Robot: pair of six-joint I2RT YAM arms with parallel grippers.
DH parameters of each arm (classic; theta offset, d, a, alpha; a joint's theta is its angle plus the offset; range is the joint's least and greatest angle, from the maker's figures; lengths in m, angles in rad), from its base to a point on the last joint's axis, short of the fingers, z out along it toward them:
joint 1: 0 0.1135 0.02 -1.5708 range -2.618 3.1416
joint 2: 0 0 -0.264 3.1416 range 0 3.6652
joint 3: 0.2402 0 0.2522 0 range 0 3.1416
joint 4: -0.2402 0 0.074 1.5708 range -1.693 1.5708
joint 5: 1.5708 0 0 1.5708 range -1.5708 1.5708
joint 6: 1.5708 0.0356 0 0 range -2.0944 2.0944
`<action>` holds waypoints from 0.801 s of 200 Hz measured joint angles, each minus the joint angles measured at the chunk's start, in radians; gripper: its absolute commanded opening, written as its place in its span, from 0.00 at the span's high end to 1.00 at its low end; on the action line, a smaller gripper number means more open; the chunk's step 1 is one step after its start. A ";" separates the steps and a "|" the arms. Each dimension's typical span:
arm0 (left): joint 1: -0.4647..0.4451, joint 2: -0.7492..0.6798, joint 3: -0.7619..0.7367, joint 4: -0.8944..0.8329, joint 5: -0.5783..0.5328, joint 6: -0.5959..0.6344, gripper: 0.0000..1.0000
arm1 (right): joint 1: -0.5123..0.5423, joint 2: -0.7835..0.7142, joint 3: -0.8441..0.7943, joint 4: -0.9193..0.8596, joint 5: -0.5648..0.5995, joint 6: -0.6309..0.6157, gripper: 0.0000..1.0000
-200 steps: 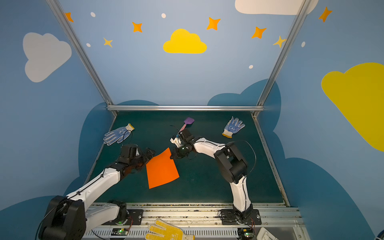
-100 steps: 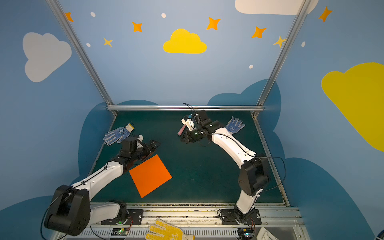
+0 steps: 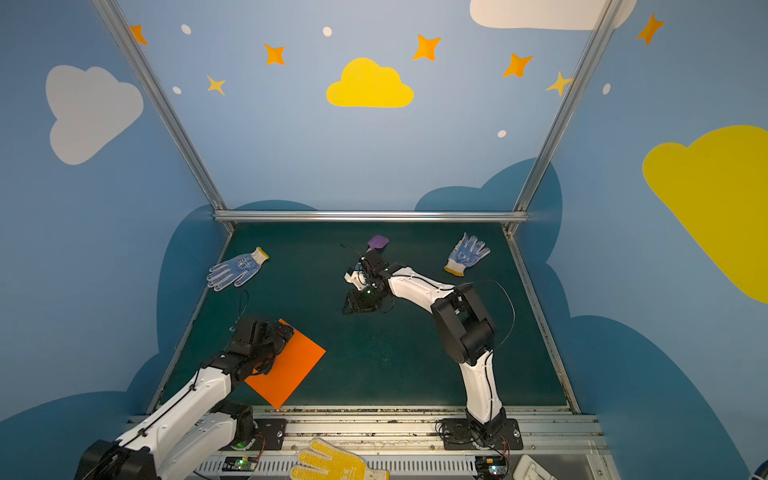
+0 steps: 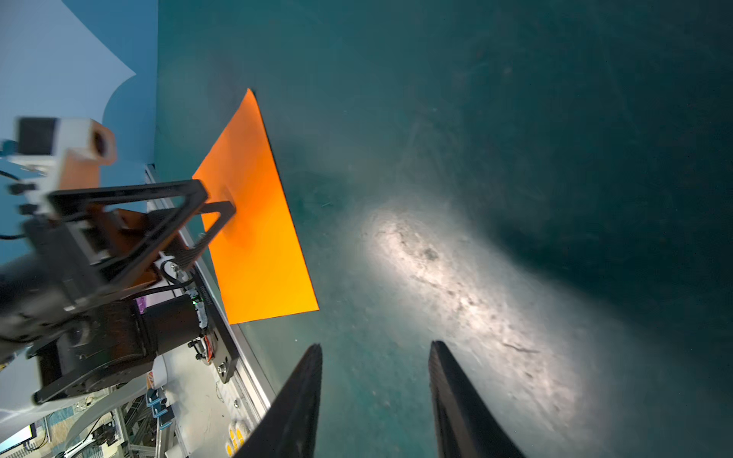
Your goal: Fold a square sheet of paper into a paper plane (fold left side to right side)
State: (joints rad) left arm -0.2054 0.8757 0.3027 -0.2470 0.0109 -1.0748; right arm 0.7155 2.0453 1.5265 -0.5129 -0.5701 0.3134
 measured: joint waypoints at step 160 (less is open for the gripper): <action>-0.156 0.602 0.396 0.193 0.108 0.147 0.00 | -0.042 -0.172 -0.235 0.116 0.009 0.102 0.47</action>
State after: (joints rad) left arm -0.3618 1.4776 0.6991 -0.0540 0.1192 -0.9279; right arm 0.6731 1.8736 1.2919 -0.3973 -0.5613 0.4156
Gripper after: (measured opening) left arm 0.998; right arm 0.514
